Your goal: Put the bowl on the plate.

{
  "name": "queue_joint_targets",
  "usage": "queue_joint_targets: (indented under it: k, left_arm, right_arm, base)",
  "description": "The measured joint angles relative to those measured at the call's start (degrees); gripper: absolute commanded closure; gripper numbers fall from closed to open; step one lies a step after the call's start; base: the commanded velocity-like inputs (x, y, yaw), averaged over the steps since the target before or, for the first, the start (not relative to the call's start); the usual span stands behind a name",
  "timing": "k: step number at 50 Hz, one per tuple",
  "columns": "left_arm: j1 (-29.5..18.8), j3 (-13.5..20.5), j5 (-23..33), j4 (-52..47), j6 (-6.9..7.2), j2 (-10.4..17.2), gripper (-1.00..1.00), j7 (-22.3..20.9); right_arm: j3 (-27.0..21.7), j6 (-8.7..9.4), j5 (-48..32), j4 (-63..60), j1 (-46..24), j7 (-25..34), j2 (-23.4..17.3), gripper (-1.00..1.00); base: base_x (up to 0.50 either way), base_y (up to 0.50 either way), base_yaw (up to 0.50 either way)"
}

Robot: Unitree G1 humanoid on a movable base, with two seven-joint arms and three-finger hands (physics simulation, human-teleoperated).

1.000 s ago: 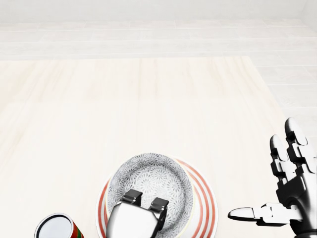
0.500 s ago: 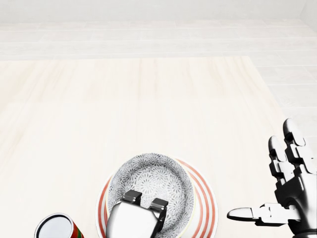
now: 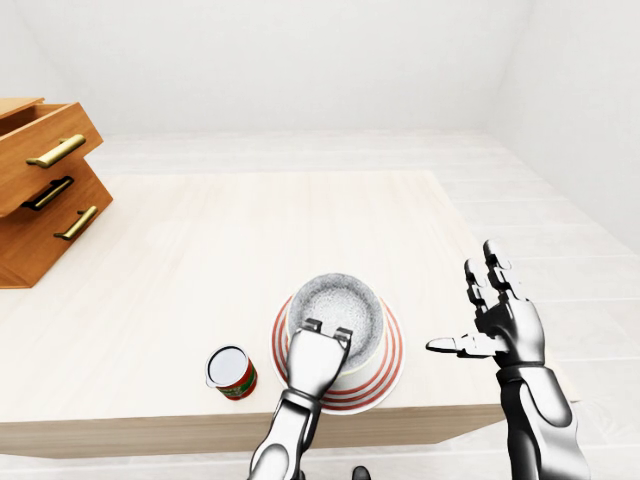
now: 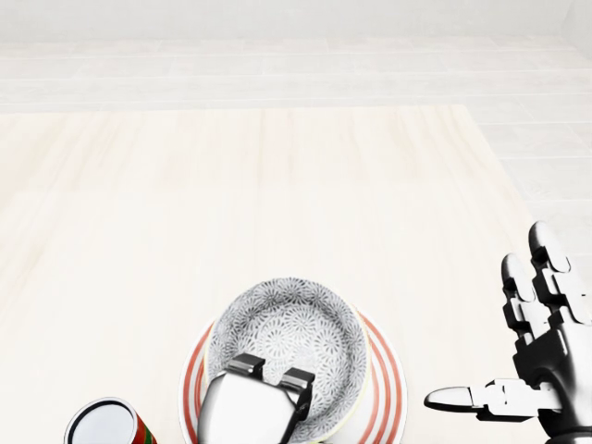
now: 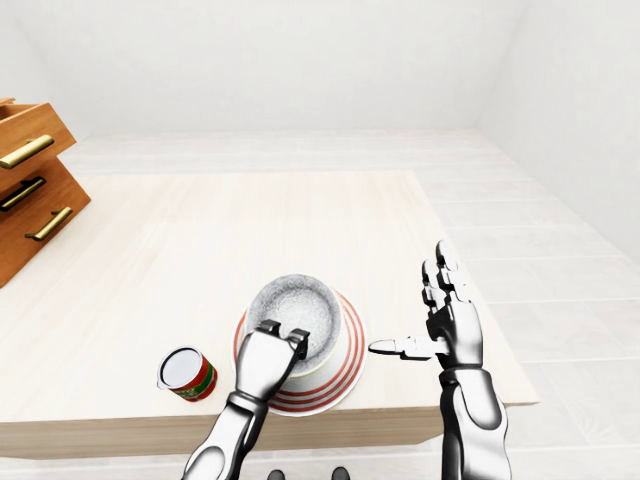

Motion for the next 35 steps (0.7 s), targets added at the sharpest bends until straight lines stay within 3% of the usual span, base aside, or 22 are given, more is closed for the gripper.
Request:
queue_joint_targets:
  k: [35]
  left_arm:
    - [-0.32,0.62,-0.14,1.2,-0.23,0.05,-0.07,0.22]
  right_arm:
    - [0.2,-0.52,-0.11,1.57,-0.72,-0.23,-0.3,-1.0]
  base:
    - [0.0,0.0,0.0]
